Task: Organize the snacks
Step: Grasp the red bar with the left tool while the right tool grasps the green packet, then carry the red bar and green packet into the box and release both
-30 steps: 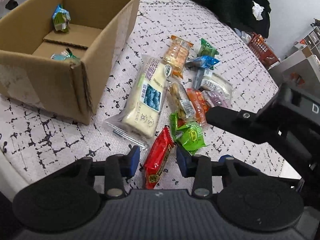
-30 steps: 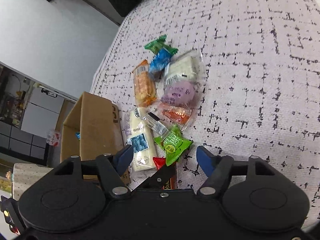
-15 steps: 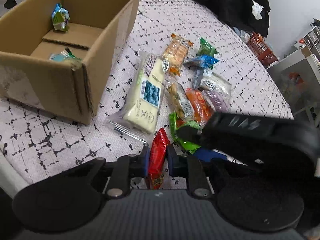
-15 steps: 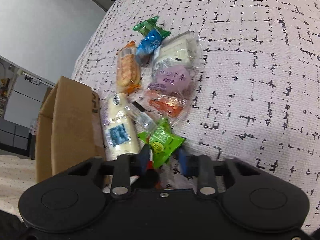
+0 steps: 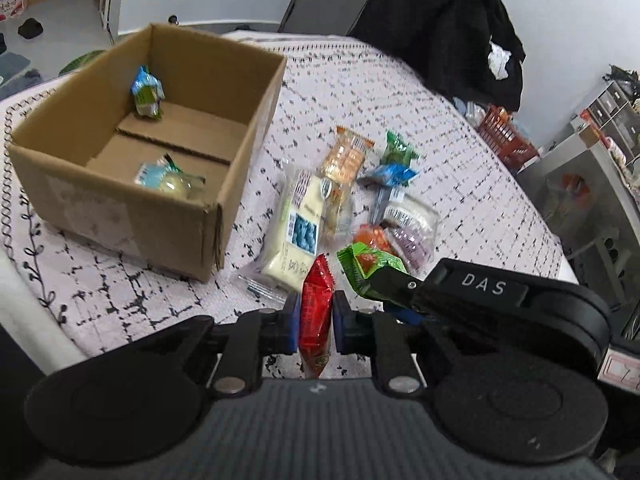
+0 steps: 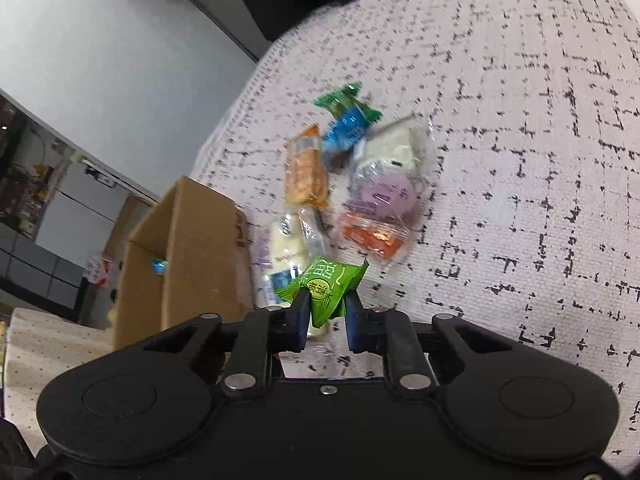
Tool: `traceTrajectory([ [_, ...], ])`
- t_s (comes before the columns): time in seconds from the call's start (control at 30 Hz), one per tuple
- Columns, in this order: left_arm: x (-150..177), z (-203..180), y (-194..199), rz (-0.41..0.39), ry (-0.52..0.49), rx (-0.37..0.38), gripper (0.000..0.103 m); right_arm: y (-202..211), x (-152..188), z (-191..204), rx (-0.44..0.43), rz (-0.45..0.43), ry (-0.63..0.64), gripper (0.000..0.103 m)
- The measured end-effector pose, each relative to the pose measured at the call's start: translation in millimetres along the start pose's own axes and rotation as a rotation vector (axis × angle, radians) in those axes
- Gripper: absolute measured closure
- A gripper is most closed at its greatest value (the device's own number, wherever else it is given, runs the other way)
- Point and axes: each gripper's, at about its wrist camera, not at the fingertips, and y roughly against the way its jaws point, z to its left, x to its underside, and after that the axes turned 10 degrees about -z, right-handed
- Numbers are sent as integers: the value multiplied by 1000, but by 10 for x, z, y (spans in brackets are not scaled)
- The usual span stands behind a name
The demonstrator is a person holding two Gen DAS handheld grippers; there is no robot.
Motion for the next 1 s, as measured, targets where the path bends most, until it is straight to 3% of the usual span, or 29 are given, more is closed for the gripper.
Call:
traceTrajectory([
  [0.5, -284, -28, 532, -139, -20, -18, 87, 336, -61, 274, -155, -91, 42, 86],
  [1.0, -628, 266, 880, -246, 25, -64, 87, 443, 17, 675, -290, -140, 111, 86],
])
